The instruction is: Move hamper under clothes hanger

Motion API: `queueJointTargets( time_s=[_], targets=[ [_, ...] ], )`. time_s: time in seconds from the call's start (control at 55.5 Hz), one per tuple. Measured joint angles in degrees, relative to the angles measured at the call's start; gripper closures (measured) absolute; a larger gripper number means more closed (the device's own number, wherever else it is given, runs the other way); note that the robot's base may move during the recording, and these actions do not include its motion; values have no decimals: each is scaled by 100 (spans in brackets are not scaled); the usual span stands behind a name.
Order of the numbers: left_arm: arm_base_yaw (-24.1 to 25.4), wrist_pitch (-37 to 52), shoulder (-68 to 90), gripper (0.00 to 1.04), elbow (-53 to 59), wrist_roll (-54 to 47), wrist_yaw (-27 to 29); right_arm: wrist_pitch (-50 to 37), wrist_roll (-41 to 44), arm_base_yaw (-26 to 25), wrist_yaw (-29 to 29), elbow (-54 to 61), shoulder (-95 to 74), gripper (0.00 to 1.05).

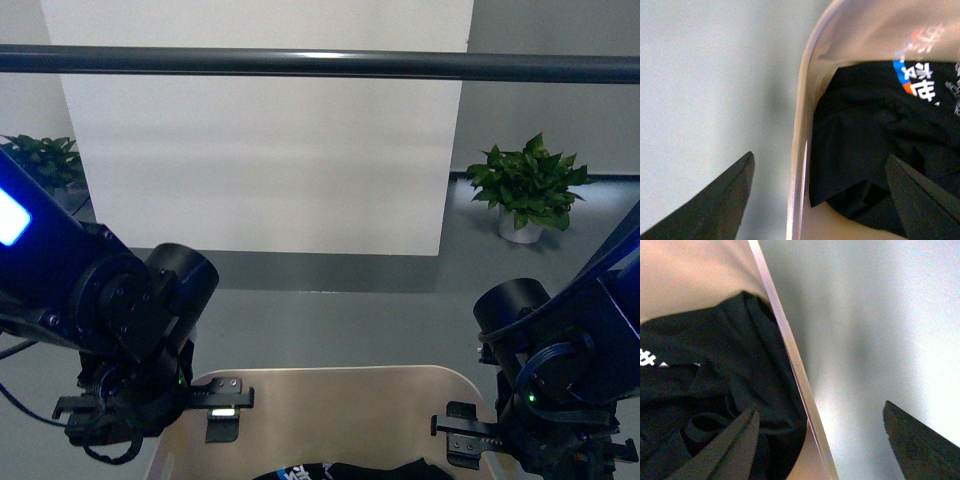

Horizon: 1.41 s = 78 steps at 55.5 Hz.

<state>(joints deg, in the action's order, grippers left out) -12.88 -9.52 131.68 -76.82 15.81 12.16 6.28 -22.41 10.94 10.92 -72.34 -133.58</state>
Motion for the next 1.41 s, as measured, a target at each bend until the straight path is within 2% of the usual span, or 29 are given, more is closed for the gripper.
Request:
queueJointTargets(
  time_s=[0.09, 0.126, 0.306, 0.378, 0.432, 0.505, 0.559, 0.775, 0.991, 1.117, 1.171, 1.225, 1.297, 1.351, 1.405],
  targets=[
    [35, -50, -197, 5, -317, -111, 175, -446, -59, 4, 173, 129, 2, 12],
    [46, -70, -278, 5, -409, -166, 216, -651, -142, 4, 168, 201, 2, 7],
    [109, -138, -667, 7, -734, -273, 404, -1596, -295, 13, 422, 520, 2, 8],
    [151, -186, -859, 7, -861, -282, 437, -2253, -367, 2, 525, 691, 31, 8],
    [166, -199, -946, 7, -935, -273, 433, -1067, -522, -120, 133, 168, 262, 8],
    [168, -234, -1036, 7, -1071, -258, 424, 166, -511, -214, 160, -776, 769, 8],
    [166, -254, -1060, 7, -1128, -258, 413, 444, -490, -251, 175, -1167, 1062, 8],
    [52, -400, -1268, 7, -1462, -282, 326, 542, -120, -284, 463, -2529, 2446, 8],
    [-42, -345, -1572, 7, -1858, -278, 306, 529, 299, -162, 492, -2693, 2304, 8],
    [-76, -190, -1851, 7, -2116, -310, 306, 417, 557, -4, 721, -2693, 2321, 8],
    [-83, 260, -2000, 11, -1985, -514, 280, 389, 605, 28, 745, -2697, 2356, 8],
    [-83, 1207, -2282, 18, -1563, -789, 192, -57, 844, 37, 533, -2507, 2476, 11],
    [-72, 2297, -2745, 27, -846, -1062, 85, -1080, 1239, 22, 107, -1945, 2767, 20],
    [-33, 3311, -3322, 37, 70, -1276, -24, -2356, 1685, 0, -133, -922, 3220, 31],
    [0, 3703, -3585, 43, 505, -1325, -66, -2815, 1843, -33, -188, -452, 3469, 36]
  ],
)
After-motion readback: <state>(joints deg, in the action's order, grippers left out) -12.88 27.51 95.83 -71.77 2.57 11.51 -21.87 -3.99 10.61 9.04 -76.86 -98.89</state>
